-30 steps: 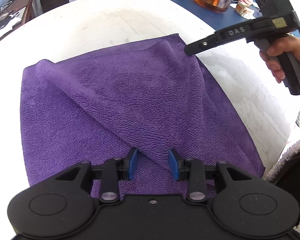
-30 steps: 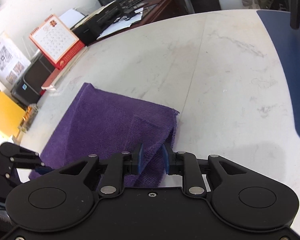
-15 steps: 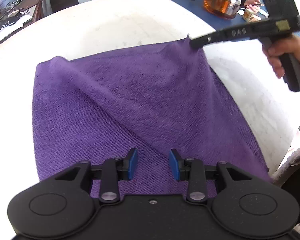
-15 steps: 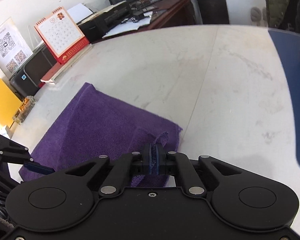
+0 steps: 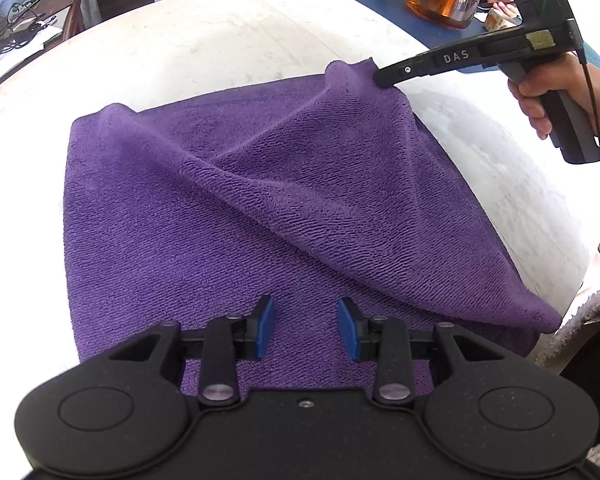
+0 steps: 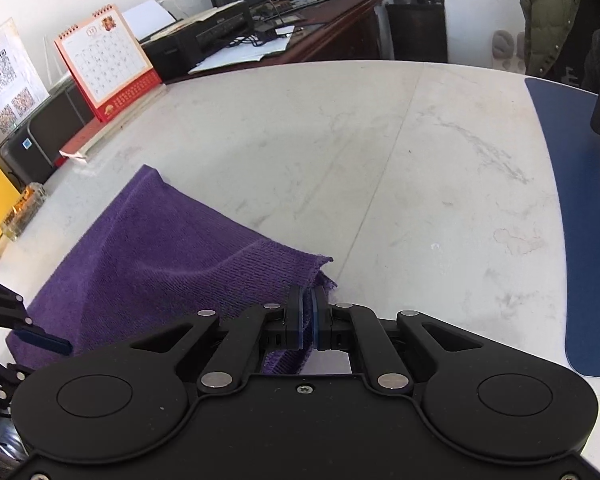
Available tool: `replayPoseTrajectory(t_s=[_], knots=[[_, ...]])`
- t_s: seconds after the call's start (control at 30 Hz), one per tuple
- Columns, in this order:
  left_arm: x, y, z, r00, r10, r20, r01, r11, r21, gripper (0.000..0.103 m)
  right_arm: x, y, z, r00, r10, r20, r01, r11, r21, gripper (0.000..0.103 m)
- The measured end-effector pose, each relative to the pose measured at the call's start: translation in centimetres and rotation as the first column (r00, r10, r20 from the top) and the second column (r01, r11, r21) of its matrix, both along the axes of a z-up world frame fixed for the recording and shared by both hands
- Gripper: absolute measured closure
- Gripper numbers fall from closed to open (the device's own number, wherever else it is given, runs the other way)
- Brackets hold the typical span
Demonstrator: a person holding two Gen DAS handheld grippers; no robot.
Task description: Fold towel
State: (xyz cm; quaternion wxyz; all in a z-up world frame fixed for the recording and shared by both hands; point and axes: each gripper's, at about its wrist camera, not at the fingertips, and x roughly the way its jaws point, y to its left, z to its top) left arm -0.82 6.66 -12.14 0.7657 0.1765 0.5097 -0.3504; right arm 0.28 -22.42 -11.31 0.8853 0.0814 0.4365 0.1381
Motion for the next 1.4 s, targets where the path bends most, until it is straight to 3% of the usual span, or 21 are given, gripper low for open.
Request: replayPoseTrajectory(t_s=[0.2, 0.3, 0.5, 0.67, 0.9, 1.07, 1.2, 1.4], knots=[[0.1, 0.0, -0.2, 1.0, -0.002, -0.004, 0.002, 1.0, 0.001, 0.069, 0.2, 0.6, -0.4, 1.0, 0.029, -0.009, -0.029, 0.998, -0.062, 0.1], [-0.1, 0.1, -0.2, 1.0, 0.006, -0.005, -0.006, 1.0, -0.002, 0.069, 0.0, 1.6, -0.2, 0.997, 0.079, 0.002, -0.078, 0.986, -0.145, 0.1], [-0.6, 0.4, 0.0, 1.0, 0.021, -0.009, -0.021, 1.0, -0.013, 0.067, -0.4, 3.5, -0.1, 0.983, 0.181, 0.023, -0.167, 0.942, -0.291, 0.1], [-0.9, 0.5, 0.0, 1.0, 0.023, -0.009, -0.023, 1.0, -0.018, 0.066, -1.1, 4.8, 0.2, 0.968, 0.249, 0.016, -0.22, 0.883, -0.414, 0.099], [-0.5, 0.8, 0.0, 1.0, 0.005, -0.002, -0.005, 1.0, -0.022, 0.066, -2.0, 4.9, 1.3, 0.979, 0.2, 0.045, -0.161, 0.883, -0.441, 0.089], [-0.5, 0.7, -0.1, 1.0, -0.009, 0.006, 0.009, 1.0, -0.025, 0.066, -3.2, 4.8, 3.7, 0.979, 0.164, 0.122, -0.107, 0.919, -0.379, 0.085], [-0.4, 0.6, 0.0, 1.0, -0.021, 0.011, 0.021, 1.0, -0.019, 0.066, -3.3, 6.9, 3.4, 0.969, 0.222, 0.113, -0.161, 0.905, -0.394, 0.085], [0.6, 0.9, 0.5, 0.997, -0.008, 0.072, 0.009, 1.0, -0.019, 0.066, -2.5, 6.7, 2.3, 0.979, 0.193, 0.058, -0.161, 0.921, -0.356, 0.085]])
